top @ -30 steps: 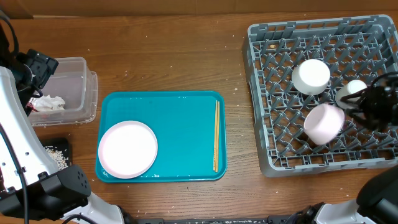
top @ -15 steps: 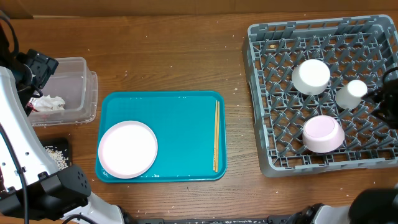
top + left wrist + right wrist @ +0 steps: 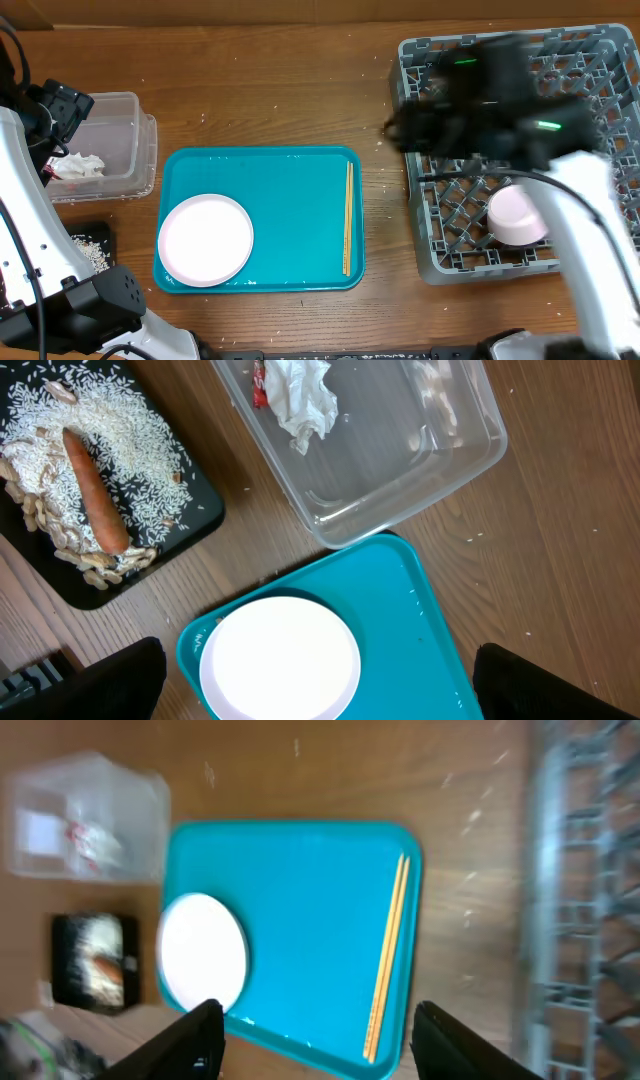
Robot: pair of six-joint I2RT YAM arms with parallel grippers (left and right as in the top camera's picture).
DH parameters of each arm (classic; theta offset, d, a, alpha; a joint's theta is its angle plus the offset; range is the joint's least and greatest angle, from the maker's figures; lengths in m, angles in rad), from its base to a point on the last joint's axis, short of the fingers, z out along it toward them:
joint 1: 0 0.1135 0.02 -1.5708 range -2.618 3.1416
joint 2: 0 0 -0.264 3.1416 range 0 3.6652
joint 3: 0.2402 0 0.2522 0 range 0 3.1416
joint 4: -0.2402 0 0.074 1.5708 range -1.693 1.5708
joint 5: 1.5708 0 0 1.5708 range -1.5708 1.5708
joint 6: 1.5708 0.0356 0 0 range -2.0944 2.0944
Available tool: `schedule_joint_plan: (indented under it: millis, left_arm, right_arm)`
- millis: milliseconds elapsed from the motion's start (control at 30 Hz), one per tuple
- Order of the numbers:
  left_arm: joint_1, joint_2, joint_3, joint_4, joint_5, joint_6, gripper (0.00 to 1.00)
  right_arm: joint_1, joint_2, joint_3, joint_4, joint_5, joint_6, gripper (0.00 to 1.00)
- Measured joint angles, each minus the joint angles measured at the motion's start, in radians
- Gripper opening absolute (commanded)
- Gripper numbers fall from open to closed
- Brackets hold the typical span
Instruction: Sort waste into correct bins and load items into the dishwasher
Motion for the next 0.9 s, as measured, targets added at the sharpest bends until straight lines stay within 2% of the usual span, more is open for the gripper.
schedule_joint_plan:
  millis: [200,433,567,900]
  left_arm:
    - [0.000,0.000,0.000,0.000,0.000,0.000,1.00]
    - [0.000,0.000,0.000,0.000,0.000,0.000,1.00]
    - [0.000,0.000,0.000,0.000,0.000,0.000,1.00]
    - [0.000,0.000,0.000,0.000,0.000,0.000,1.00]
  right_arm:
    - [0.239,0.304,-0.008,0.034,0.198,0.135,0.61]
    - [0.294,0.543,-0.017,0.036,0.259,0.192,0.55]
    - [0.298,0.600,-0.021,0.035,0.260,0.203,0.55]
    - [0.356,0.610,-0.036,0.108,0.254,0.241,0.57]
